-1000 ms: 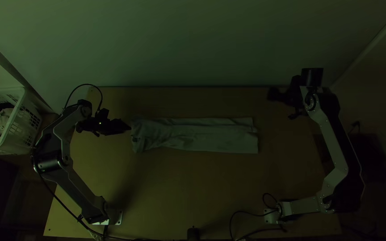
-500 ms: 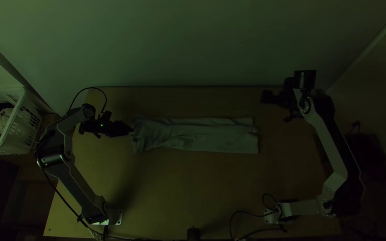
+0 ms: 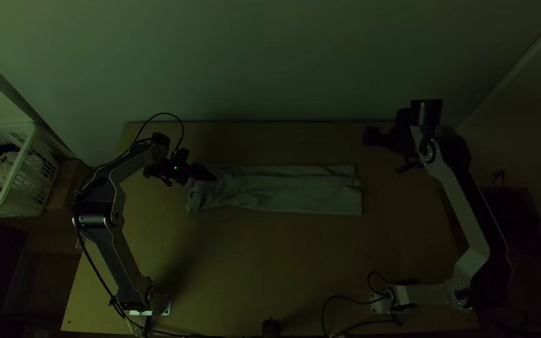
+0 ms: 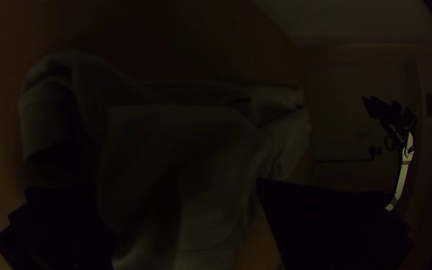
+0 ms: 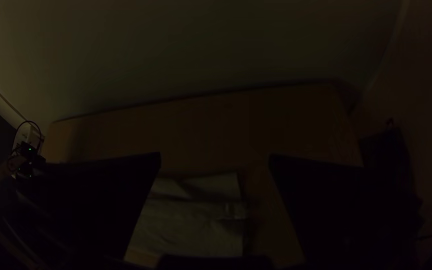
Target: Fold the t-shirt
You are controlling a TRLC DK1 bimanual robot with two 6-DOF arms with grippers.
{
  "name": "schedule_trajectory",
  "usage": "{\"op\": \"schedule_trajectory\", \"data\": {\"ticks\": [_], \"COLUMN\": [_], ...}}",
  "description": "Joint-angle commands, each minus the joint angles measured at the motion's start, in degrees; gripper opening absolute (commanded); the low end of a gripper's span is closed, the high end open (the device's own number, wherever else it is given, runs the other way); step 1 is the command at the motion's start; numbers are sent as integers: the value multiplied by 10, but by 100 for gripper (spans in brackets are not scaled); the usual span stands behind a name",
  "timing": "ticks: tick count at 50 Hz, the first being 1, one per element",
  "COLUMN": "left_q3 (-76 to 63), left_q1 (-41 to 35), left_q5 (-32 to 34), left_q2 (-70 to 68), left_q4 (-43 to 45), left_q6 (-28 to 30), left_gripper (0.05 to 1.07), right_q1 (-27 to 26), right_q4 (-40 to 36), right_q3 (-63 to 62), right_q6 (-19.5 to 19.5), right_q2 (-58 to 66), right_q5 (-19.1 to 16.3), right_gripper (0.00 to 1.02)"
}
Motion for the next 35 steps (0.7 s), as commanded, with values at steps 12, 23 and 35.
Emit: {"op": "schedule_trajectory", "data": {"ticks": [12, 23, 35], "left_q3": [-65, -97, -127], "left_q1": [-77, -103, -85], "left_q5": [-163, -205, -246], "left_q2": [-35, -71, -96], "left_q4": [73, 77, 57], "left_q6": [-101, -120, -116], "left_gripper": [103, 21, 8], "right_q1": [8, 5, 1], "right_q4": [3, 8, 12], "right_q3": [-34, -33, -52], "right_q6": [15, 17, 13], "right_q2": [-42, -45, -45], "right_q5": [1, 0, 1], "right_gripper": [99, 99, 99]}}
